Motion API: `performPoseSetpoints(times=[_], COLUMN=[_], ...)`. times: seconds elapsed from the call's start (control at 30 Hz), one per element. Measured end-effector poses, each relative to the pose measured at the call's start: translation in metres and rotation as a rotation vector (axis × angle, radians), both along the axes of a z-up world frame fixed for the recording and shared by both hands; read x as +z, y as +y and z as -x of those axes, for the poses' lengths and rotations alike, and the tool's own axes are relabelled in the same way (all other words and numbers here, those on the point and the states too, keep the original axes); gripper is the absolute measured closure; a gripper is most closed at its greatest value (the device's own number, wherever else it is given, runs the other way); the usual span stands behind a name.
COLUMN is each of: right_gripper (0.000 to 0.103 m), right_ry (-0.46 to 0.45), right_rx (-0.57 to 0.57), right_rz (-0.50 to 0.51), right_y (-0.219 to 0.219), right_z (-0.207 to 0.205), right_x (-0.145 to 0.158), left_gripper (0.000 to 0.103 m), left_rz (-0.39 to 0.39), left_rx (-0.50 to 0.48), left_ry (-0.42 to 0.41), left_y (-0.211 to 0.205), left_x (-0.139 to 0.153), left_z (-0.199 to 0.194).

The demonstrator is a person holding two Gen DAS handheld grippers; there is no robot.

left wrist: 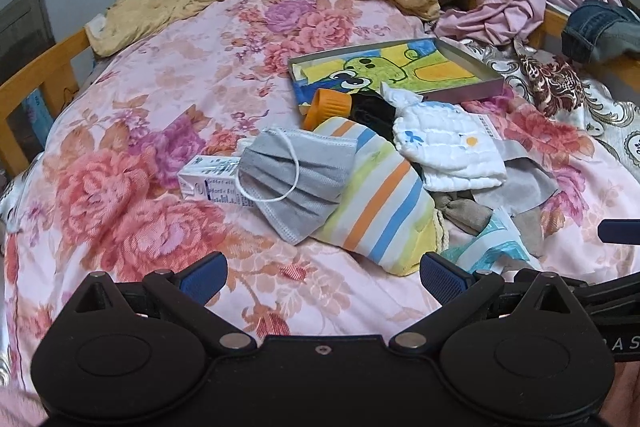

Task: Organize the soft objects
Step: 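Grasp the blue-and-white packet with the right gripper while the left grasps the grey mask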

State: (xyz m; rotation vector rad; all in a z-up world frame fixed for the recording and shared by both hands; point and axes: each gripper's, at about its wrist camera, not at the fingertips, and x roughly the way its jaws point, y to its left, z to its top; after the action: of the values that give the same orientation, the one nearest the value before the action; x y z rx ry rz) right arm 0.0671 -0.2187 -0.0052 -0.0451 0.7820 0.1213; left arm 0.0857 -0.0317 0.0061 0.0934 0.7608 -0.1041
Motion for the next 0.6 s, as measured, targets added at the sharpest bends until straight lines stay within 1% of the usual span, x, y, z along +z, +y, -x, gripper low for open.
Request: performPoseSetpoints(times=[0.2,0.33,0.47,0.6], right_gripper=[0.000,0.000,0.000,0.000], right_ry=[0.001,-0.001,0.029,0.076], right_rx=[0.039,0.092,0.178,0.193], right_rz=[0.018,0.020,0.002,0.000], right_y=[0.000,-0.003,-0.008,-0.008], right_z=[-0.009,-0.021,-0.035,-0.049], right_x=[0.002,0.008,0.012,0.008], left_gripper=[0.001,0.001,0.001,0.001], left_rz=[0.003,0.028,0.057,0.107], left_rx=[-0.026,-0.069,-0.132,-0.143], left_ry=[0.028,0.052,0.067,0.094], left_y=[0.002,0.011,0.019,0.023], left_x=[0.000,-0.001,-0.003,-0.009], left_z=[-0.014,-0.023,-0.033,-0.045])
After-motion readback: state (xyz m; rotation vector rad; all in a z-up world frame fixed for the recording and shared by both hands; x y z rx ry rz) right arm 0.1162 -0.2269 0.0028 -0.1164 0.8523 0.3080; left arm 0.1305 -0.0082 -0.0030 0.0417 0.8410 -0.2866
